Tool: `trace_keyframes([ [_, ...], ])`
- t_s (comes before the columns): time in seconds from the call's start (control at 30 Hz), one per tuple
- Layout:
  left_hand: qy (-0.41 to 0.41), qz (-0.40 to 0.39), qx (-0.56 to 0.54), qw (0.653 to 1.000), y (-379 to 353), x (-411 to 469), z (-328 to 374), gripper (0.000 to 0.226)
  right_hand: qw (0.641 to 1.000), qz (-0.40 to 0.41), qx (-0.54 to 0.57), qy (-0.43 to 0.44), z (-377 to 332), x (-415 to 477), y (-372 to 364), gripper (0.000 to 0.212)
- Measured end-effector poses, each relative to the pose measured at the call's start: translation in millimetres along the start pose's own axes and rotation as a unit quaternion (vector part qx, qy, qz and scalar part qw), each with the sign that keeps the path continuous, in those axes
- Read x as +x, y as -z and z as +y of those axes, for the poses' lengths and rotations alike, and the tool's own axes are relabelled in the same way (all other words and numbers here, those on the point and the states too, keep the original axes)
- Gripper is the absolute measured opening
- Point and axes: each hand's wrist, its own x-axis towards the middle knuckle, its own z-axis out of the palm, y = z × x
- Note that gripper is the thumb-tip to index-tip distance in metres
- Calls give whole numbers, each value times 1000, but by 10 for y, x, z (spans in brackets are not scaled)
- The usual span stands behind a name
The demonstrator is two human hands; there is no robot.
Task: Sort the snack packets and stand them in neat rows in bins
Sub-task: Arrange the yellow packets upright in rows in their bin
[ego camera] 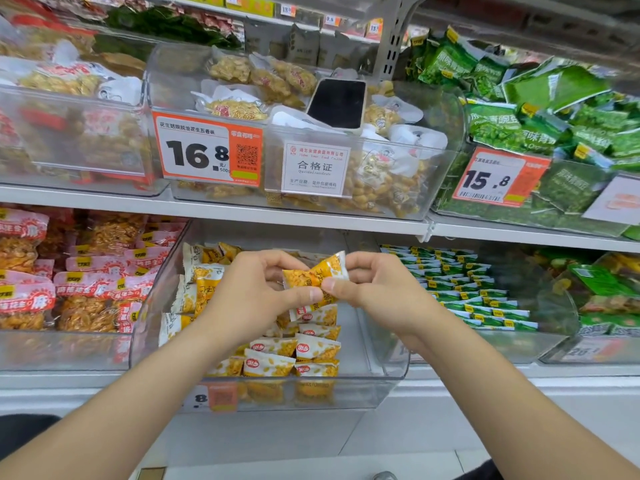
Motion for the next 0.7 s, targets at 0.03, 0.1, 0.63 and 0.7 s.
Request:
trace_keyframes([
  [0.03, 14, -5, -34, 999, -11, 1, 1, 32, 1000, 10, 23, -9, 6, 13, -3, 21],
  [0.1, 42, -8, -103, 994, -45, 9, 21, 34, 995, 29, 95, -18, 4, 44, -22, 27],
  [0.63, -91, -5, 121, 989, -188, -20, 121, 23, 937, 246, -247, 36, -23, -18, 342, 9],
  [0.7, -128, -42, 203, 970, -267, 113, 175, 19, 924, 239, -299, 2, 59, 7, 403, 7],
])
